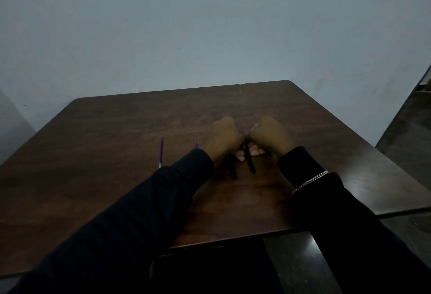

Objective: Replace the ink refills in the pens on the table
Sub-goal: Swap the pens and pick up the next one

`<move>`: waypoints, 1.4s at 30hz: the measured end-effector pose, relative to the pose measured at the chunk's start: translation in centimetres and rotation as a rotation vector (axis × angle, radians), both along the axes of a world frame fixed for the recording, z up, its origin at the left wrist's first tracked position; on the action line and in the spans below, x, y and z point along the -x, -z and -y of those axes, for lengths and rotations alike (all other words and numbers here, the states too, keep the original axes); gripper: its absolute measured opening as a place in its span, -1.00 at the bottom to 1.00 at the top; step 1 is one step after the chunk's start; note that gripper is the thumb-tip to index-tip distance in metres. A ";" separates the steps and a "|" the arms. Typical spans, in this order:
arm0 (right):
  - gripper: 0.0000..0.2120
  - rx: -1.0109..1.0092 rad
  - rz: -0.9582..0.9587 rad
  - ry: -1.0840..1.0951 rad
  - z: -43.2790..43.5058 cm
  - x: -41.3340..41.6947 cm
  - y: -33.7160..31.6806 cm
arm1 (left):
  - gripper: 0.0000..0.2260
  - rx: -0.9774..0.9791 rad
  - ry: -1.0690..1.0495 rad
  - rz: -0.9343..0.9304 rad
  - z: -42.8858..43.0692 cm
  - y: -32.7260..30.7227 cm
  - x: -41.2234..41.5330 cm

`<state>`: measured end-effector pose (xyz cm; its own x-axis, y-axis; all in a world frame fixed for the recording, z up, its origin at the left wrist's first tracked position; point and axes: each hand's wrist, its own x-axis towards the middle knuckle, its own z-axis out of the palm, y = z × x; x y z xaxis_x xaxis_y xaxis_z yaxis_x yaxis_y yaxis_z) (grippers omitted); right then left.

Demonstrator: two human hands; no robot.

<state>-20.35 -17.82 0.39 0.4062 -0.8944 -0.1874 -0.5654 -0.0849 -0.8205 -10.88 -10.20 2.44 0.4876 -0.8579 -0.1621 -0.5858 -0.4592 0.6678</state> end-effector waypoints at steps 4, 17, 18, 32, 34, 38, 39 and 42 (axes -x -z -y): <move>-0.85 -0.004 0.008 -0.002 -0.1 0.0 -0.2 | -0.73 -0.006 -0.024 -0.025 0.0 0.0 -0.1; -0.86 0.241 -0.019 -0.110 -2.1 -0.8 -2.8 | -0.86 0.100 -0.100 -0.104 -2.6 -1.2 -4.0; -0.88 0.216 -0.052 -0.136 -2.5 -1.1 -3.1 | -0.86 0.079 -0.110 -0.141 -2.9 -1.2 -4.0; -0.78 0.175 -0.133 -0.186 -4.5 -3.2 -0.9 | -0.83 0.084 -0.218 -0.457 -4.3 -0.2 -2.9; -0.70 0.111 -0.061 -0.181 -4.6 -3.0 -0.9 | -0.83 0.127 -0.258 -0.469 -4.3 0.3 -3.0; -0.93 0.054 0.066 -0.181 -5.0 -2.8 -1.3 | -0.90 0.195 -0.302 -0.438 -4.5 0.7 -3.8; -0.97 0.076 0.110 -0.185 -5.0 -2.7 -1.5 | -0.92 0.214 -0.295 -0.414 -4.6 0.6 -4.2; -0.92 0.155 0.237 -0.209 -5.3 -3.2 -2.5 | -0.91 0.287 -0.261 -0.370 -4.9 0.0 -5.4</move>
